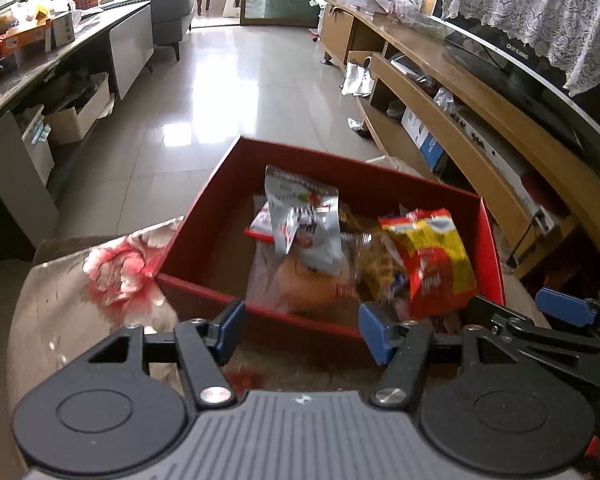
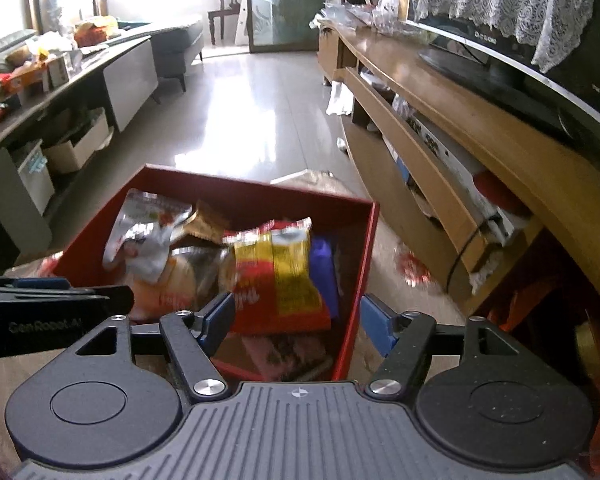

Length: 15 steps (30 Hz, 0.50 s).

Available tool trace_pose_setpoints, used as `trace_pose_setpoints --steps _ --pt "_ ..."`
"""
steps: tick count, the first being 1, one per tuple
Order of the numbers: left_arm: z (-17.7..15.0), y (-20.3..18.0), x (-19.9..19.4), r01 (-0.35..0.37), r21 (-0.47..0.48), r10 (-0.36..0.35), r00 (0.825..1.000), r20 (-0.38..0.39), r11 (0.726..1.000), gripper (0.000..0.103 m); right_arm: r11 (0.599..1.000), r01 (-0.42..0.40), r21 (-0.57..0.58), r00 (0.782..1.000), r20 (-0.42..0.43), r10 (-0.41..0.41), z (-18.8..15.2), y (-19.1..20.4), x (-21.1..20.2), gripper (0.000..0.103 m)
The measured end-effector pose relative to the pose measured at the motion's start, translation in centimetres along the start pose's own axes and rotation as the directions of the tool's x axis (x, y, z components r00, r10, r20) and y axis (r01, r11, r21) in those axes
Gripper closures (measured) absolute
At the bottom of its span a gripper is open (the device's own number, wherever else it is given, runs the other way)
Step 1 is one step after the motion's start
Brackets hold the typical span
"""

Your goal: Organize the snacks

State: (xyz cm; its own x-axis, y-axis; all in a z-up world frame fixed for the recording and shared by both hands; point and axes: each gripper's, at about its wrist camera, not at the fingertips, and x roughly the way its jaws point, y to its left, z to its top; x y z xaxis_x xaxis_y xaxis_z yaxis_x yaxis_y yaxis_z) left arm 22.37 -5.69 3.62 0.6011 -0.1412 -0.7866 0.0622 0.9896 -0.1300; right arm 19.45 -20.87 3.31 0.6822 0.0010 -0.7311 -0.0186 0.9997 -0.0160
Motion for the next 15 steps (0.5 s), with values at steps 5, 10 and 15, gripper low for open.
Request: trace_pose_setpoints --steps 5,10,15 --pt "-2.1 0.5 -1.4 -0.002 0.004 0.002 1.000 -0.005 1.000 0.037 1.000 -0.001 0.021 1.000 -0.014 0.001 -1.5 -0.1 -1.2 0.026" --pt "-4.4 0.8 -2.6 0.010 0.001 -0.010 1.000 -0.018 1.000 0.035 0.999 -0.023 0.035 1.000 -0.012 0.023 -3.1 0.4 -2.8 0.025" --pt "-6.5 1.1 -4.1 0.010 0.010 -0.010 1.000 -0.012 1.000 0.031 0.999 -0.032 0.027 0.999 -0.012 0.032 -4.9 1.2 -4.3 0.023"
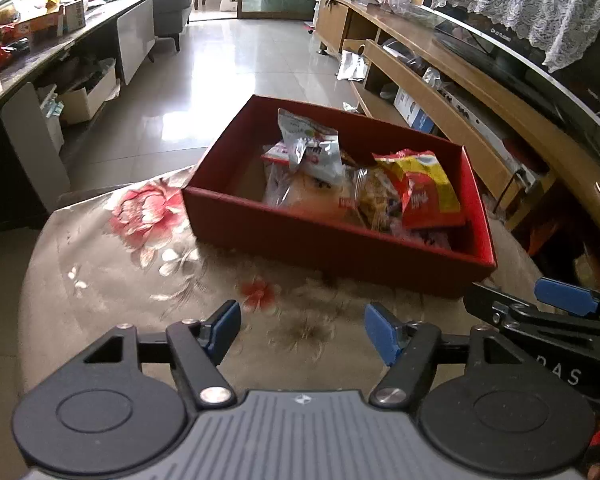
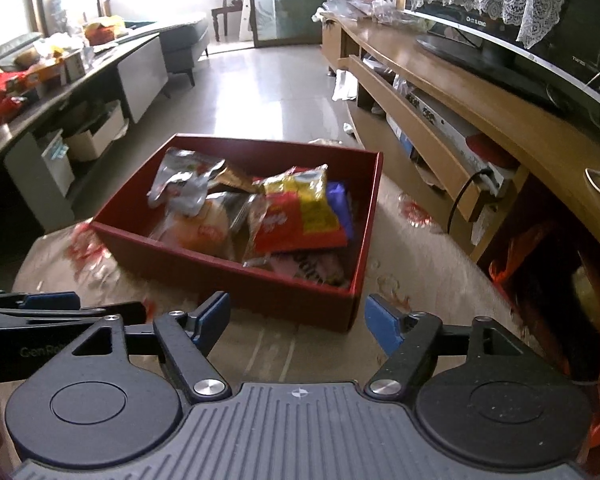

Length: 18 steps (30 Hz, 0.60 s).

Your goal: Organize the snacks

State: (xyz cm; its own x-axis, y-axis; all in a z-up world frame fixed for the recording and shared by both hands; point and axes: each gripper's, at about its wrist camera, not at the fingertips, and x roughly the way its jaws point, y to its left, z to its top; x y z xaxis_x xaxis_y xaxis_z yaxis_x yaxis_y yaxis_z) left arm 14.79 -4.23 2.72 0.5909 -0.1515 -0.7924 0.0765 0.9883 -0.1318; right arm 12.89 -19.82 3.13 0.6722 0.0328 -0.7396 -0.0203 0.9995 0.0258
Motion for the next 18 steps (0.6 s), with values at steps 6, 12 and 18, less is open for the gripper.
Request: trace_pose_setpoints --steps 6,12,18 --pt "-2.2 0.3 -1.4 0.003 0.017 -0.003 1.000 0.007 1.000 0.029 1.000 0.000 0.002 1.000 -0.006 0.000 -2.1 0.4 -1.5 0.023" --pt "-4.2 0.2 -2.5 0.003 0.031 -0.003 1.000 0.009 1.000 0.029 1.000 -0.001 0.008 1.000 -0.013 0.001 -3.9 0.7 -2.6 0.023" --pt "-5.8 0.0 -3.5 0.012 0.037 -0.012 1.000 0.014 0.999 0.029 1.000 -0.006 0.010 1.000 -0.009 0.006 -5.3 1.0 -3.8 0.023"
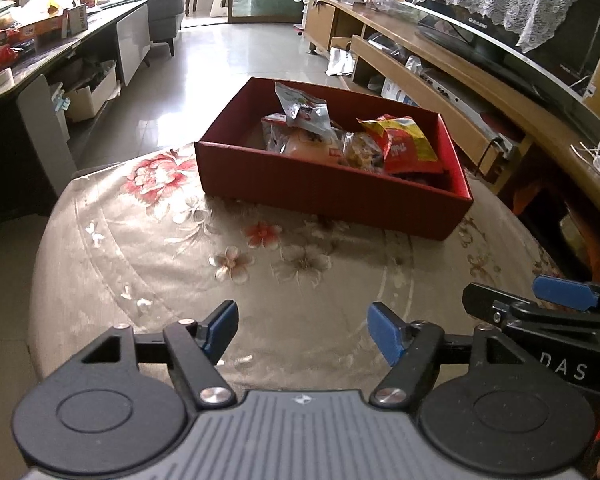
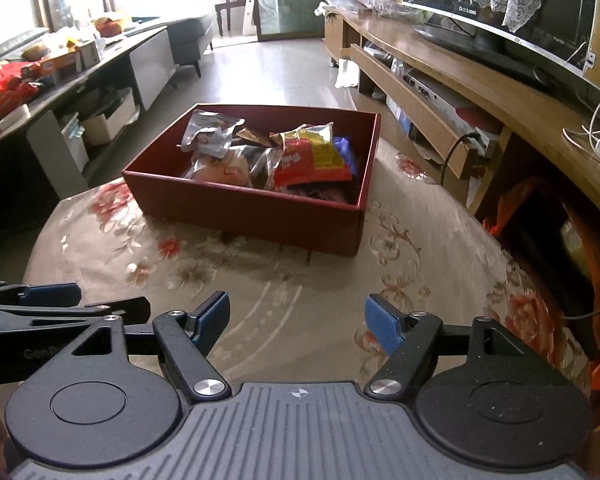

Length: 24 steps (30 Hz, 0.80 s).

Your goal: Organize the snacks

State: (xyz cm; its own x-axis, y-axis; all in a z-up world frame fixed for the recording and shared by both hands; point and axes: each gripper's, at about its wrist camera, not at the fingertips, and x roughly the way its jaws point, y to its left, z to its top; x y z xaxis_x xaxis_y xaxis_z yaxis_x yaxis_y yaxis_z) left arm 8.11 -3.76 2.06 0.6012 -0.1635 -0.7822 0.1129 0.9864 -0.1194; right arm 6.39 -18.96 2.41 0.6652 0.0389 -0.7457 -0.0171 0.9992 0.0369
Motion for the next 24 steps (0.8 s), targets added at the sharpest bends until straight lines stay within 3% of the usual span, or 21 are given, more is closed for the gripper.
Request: trace_pose_setpoints --steps 12,24 --pt "-3.2 0.2 -1.7 -0.024 0.005 0.024 1.000 0.004 1.000 0.028 1.000 -0.007 -0.004 1.000 -0.012 0.007 -3.0 0.6 -1.8 0.023" --pt "-5.0 0.6 -2.8 -0.076 -0.012 0.076 0.997 0.010 0.997 0.014 1.000 -0.018 -0.016 1.000 -0.014 0.018 -4.7 1.3 -2.8 0.023"
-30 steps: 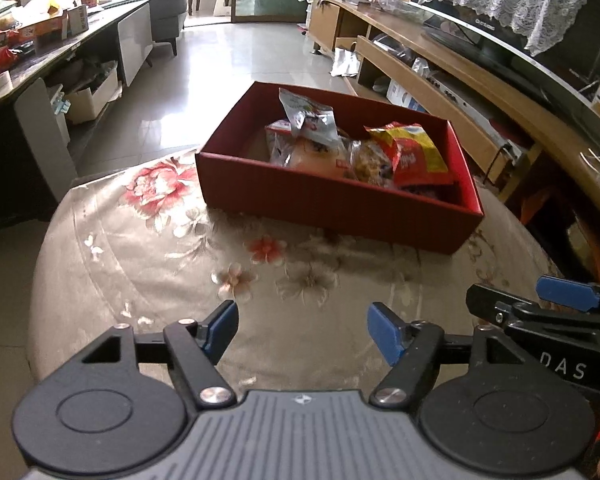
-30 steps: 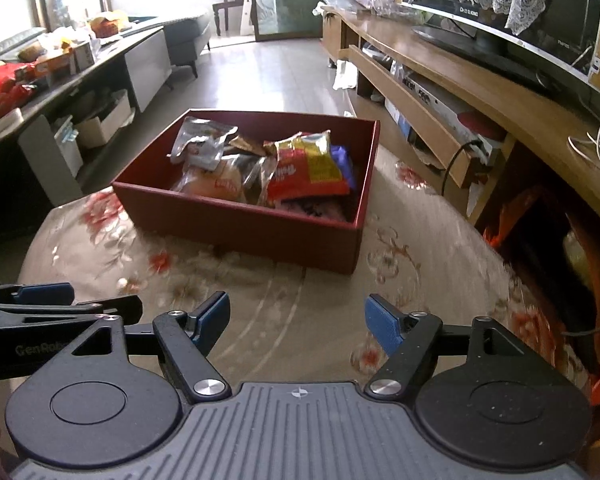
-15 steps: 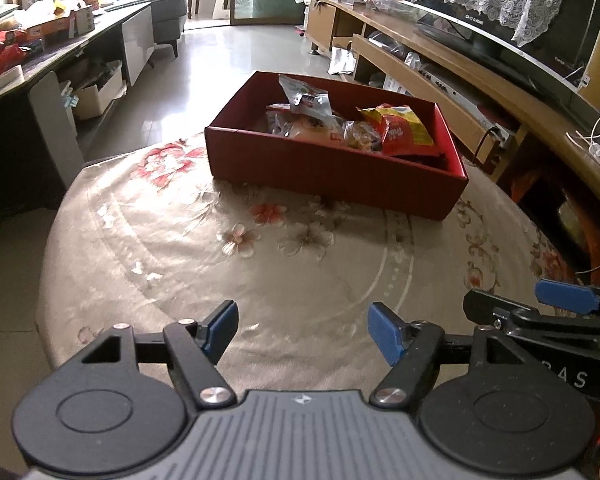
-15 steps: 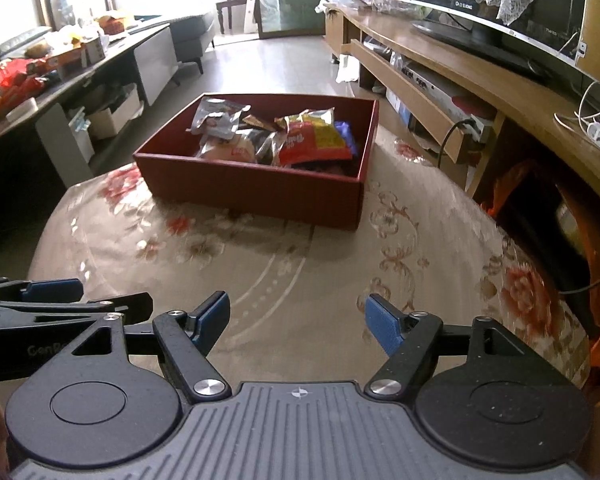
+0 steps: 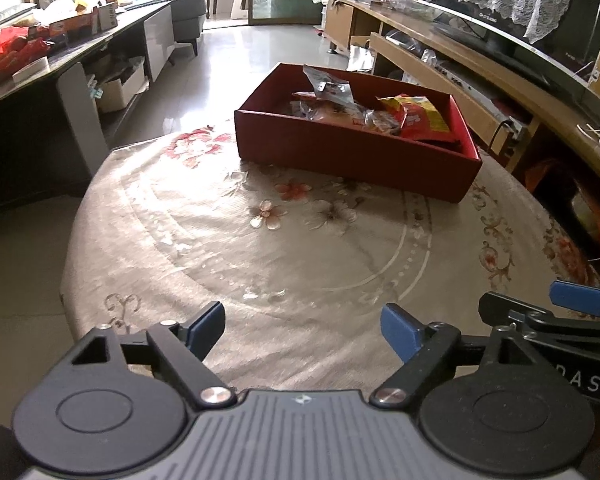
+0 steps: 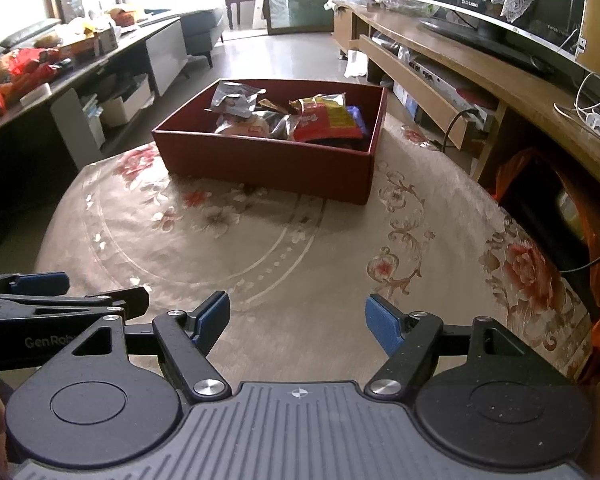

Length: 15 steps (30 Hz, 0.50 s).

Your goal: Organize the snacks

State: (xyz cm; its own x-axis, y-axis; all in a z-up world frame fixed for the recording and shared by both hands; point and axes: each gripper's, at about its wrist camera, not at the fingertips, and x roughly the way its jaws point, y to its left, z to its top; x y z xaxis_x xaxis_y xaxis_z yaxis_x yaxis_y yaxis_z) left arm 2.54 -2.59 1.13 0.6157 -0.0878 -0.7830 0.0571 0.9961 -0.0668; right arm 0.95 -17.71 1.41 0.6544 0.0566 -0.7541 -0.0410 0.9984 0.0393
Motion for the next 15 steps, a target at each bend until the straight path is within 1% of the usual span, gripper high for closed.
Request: trace_pose_setpoints --steps 15 --pt "-0.21 0.29 -0.19 -0.004 -0.019 0.004 1.000 0.005 1.000 0.010 1.000 -0.010 -0.003 1.000 0.006 0.010 -0.37 0.11 -0.43 0.023"
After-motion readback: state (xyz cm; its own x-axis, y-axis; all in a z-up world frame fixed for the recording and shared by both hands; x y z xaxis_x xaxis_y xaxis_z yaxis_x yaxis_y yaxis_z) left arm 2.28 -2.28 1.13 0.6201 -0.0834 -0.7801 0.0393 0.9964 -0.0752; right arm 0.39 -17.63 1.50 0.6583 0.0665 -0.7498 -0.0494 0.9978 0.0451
